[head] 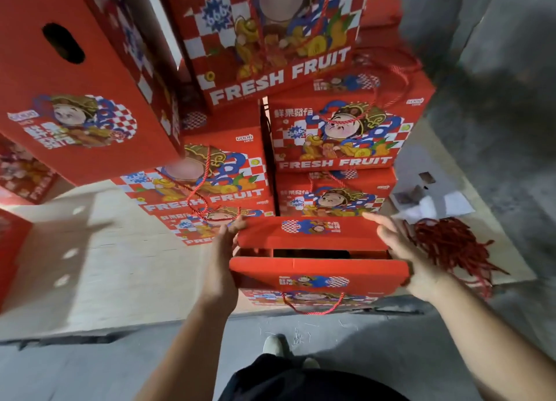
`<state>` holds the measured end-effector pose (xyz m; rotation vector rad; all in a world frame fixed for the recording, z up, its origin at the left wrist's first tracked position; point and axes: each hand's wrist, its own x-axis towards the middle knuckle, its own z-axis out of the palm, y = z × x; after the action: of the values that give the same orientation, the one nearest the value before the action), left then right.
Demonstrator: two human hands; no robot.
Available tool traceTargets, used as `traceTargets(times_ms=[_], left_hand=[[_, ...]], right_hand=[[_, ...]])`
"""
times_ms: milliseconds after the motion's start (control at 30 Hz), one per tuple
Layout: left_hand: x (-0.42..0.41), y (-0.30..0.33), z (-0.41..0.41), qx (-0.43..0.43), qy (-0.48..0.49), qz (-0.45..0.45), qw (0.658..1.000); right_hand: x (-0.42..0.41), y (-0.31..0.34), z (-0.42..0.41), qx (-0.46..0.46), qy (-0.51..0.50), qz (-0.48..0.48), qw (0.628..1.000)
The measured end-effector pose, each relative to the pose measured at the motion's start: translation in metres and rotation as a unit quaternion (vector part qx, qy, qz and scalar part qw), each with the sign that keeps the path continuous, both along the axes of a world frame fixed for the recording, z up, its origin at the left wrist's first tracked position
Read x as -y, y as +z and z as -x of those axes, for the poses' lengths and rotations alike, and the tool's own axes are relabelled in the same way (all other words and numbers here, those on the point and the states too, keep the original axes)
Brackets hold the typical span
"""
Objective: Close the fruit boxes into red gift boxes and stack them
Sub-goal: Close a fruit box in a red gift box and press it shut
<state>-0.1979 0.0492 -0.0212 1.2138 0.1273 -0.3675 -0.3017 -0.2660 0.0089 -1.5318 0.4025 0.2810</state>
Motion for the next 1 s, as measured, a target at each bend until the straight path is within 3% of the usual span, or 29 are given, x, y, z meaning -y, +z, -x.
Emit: traceTargets(times_ms=[100, 200, 333, 400, 500, 567, 633, 700, 767, 867, 967, 1000], left_hand=[[-0.006, -0.005, 0.002, 0.03, -0.042, -0.061, 0.997], [-0.018, -0.009, 0.006, 0.056, -0.097, -0.159, 0.981], [-0.032, -0.014, 0.013, 0.101, -0.159, -0.154, 0.97], [-0.028, -0.015, 0.015, 0.102, -0.144, -0.152, 0.973], [-0.017, -0.014, 0.011, 0.054, -0.084, -0.158, 0.982], [-0.011, -0.015, 0.009, 0.031, -0.048, -0.186, 0.981], [-0.007, -0.017, 0.008, 0.038, -0.011, -0.234, 0.971], [-0.002, -0.019, 0.007, 0.072, 0.023, -0.291, 0.954], [0.001, -0.021, 0.004, 0.175, 0.037, -0.381, 0.907], [0.002, -0.012, 0.004, 0.355, -0.034, -0.54, 0.763], [-0.002, -0.005, 0.013, 0.513, -0.151, -0.593, 0.602], [-0.001, -0.003, 0.016, 0.525, -0.155, -0.609, 0.574]], right_hand=[[0.008, -0.006, -0.003, 0.02, 0.044, -0.031, 0.998], [0.002, -0.016, -0.003, 0.076, 0.032, 0.071, 0.994], [-0.004, -0.033, 0.015, 0.166, -0.025, 0.179, 0.969], [-0.001, -0.036, 0.033, 0.22, -0.113, 0.242, 0.938], [-0.01, -0.032, 0.058, 0.286, -0.19, 0.242, 0.907], [-0.026, -0.031, 0.059, 0.323, -0.135, 0.366, 0.862], [-0.04, -0.035, 0.052, 0.319, -0.029, 0.531, 0.785], [-0.056, -0.038, 0.042, 0.26, 0.041, 0.591, 0.763], [-0.063, -0.038, 0.034, 0.21, 0.058, 0.606, 0.765], [-0.062, -0.031, 0.024, 0.171, 0.062, 0.642, 0.745], [-0.057, -0.024, 0.016, 0.141, 0.107, 0.655, 0.735], [-0.055, -0.023, 0.015, 0.137, 0.122, 0.658, 0.73]])
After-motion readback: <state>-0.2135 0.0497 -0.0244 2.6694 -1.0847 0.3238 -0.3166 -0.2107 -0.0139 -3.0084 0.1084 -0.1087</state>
